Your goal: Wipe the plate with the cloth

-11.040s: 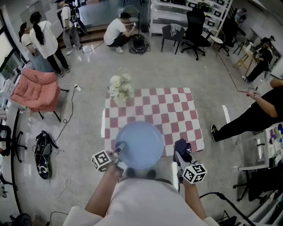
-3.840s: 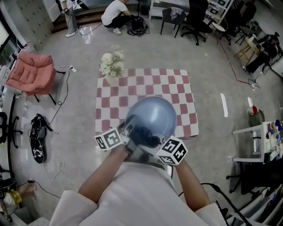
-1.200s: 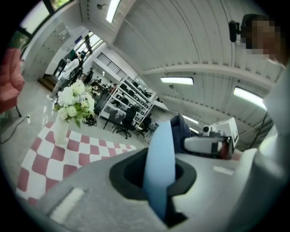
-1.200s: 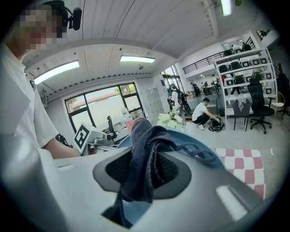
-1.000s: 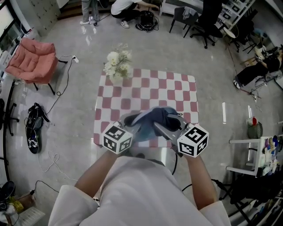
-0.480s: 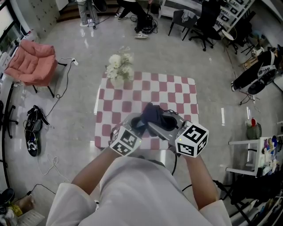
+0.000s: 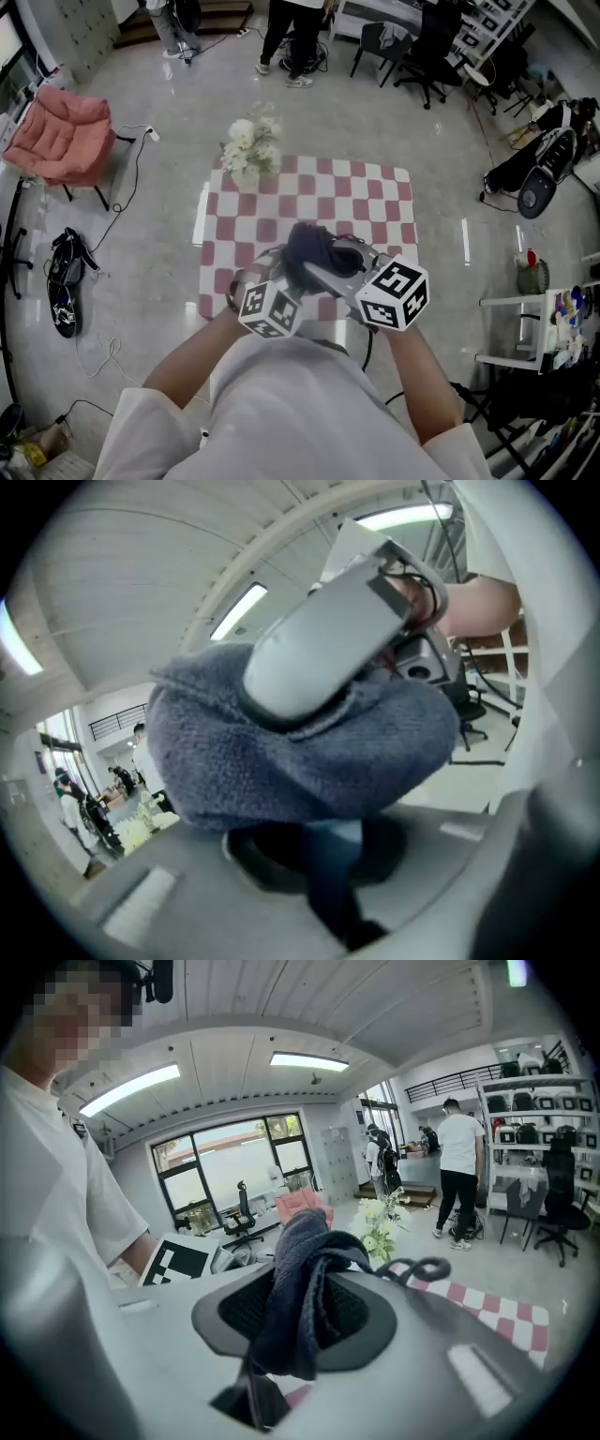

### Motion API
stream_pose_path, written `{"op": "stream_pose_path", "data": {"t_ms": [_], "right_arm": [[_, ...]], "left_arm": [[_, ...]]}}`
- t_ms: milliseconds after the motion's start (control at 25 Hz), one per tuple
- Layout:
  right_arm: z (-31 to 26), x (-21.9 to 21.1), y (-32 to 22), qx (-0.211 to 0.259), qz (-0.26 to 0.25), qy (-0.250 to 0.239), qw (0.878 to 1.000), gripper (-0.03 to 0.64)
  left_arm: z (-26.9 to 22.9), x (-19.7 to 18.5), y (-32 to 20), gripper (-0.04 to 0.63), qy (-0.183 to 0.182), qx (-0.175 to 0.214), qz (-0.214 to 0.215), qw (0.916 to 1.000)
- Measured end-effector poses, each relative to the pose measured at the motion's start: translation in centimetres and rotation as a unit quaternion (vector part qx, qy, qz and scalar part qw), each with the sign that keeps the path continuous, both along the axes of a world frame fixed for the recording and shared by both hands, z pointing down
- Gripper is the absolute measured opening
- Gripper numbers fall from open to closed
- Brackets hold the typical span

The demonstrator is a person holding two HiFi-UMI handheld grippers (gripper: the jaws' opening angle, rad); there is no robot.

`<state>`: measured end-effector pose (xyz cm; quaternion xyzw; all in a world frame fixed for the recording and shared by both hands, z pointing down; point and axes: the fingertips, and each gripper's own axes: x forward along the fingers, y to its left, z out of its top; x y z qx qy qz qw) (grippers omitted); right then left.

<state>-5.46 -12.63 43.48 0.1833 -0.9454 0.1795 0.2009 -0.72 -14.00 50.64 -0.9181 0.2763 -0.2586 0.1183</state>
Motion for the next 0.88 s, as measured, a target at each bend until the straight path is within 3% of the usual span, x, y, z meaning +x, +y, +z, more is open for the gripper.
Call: {"op": "stream_pose_path", "data": {"t_ms": [480,880], "right_arm": [[1.8,3.7,-2.3,-0.026,0.067,-0.005,0.997,0.123],[3.2,7.7,-4.8,-0.044,0.111,-0.022,0.993,0.123]], "left_arm": [[0.1,-2.7,-0.1,0.032,-0.034,0.069,0.044,0.996],[-2.4,-4.1,-0.1,0.032,-0.028,0.148,0.097,0.9839]]}}
